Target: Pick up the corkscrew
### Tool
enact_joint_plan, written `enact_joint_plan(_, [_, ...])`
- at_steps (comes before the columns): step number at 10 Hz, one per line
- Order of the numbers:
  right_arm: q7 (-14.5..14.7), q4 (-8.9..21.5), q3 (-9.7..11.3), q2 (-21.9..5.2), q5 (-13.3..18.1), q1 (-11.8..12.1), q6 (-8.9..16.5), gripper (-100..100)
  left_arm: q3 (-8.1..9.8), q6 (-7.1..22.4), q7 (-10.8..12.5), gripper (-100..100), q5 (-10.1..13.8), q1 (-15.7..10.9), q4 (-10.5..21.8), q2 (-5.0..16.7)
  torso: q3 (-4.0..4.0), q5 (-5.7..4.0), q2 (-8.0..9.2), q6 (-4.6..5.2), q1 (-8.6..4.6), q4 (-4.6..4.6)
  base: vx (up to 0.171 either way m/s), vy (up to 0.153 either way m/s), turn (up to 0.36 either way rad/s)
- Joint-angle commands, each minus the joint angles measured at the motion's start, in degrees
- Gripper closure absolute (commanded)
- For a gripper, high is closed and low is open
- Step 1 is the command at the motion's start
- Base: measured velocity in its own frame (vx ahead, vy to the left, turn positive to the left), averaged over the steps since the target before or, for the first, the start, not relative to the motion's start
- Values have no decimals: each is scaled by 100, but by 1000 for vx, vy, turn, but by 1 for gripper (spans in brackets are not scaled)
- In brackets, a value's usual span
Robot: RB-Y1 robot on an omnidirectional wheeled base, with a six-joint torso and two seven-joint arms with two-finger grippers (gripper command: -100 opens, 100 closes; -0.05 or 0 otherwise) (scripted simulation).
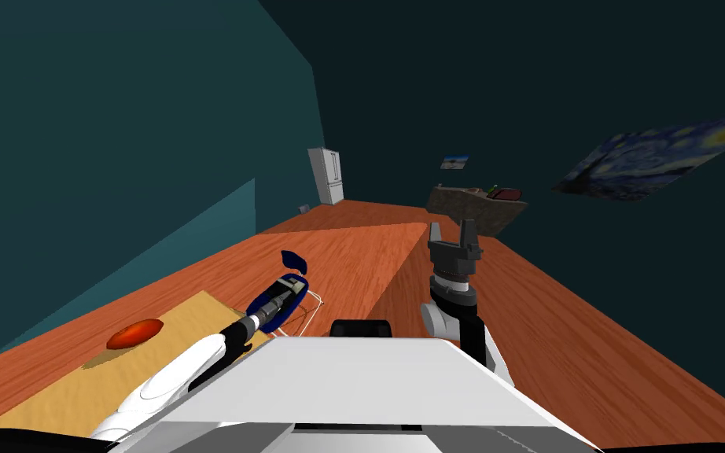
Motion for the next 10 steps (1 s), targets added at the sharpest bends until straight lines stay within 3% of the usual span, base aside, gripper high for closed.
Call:
enact_joint_plan(1, [0,0,0,0,0,0,0,0,-13,-39,-286,-100,-286,15,234,115,0,0,0,0,0,0,-63,29,-346])
enact_joint_plan(3, [0,0,0,0,0,-1,0,0,-13,-39,-444,-100,-296,15,234,115,6,1,11,2,6,2,-62,30,-97])
enact_joint_plan(4, [0,0,0,0,0,0,0,0,-34,-63,-647,-100,-570,37,439,223,2,1,3,-1,2,1,-81,15,-336])
enact_joint_plan(5, [0,0,1,0,0,-2,0,0,-34,-63,-801,-100,-570,37,439,223,5,0,11,9,1,2,-82,34,-182])
enact_joint_plan(6, [0,0,0,0,0,0,0,0,-55,-89,-955,-100,-823,58,637,326,7,1,13,0,5,3,-108,48,-344])
enact_joint_plan(7, [0,0,0,0,0,-2,0,0,-55,-89,-1137,-100,-828,58,637,326,12,2,22,7,12,4,-102,61,-156])
enact_joint_plan(10, [0,0,0,0,0,-1,0,0,-101,-150,-1705,-100,-1278,98,1010,511,16,2,27,-1,6,6,-126,28,-229])
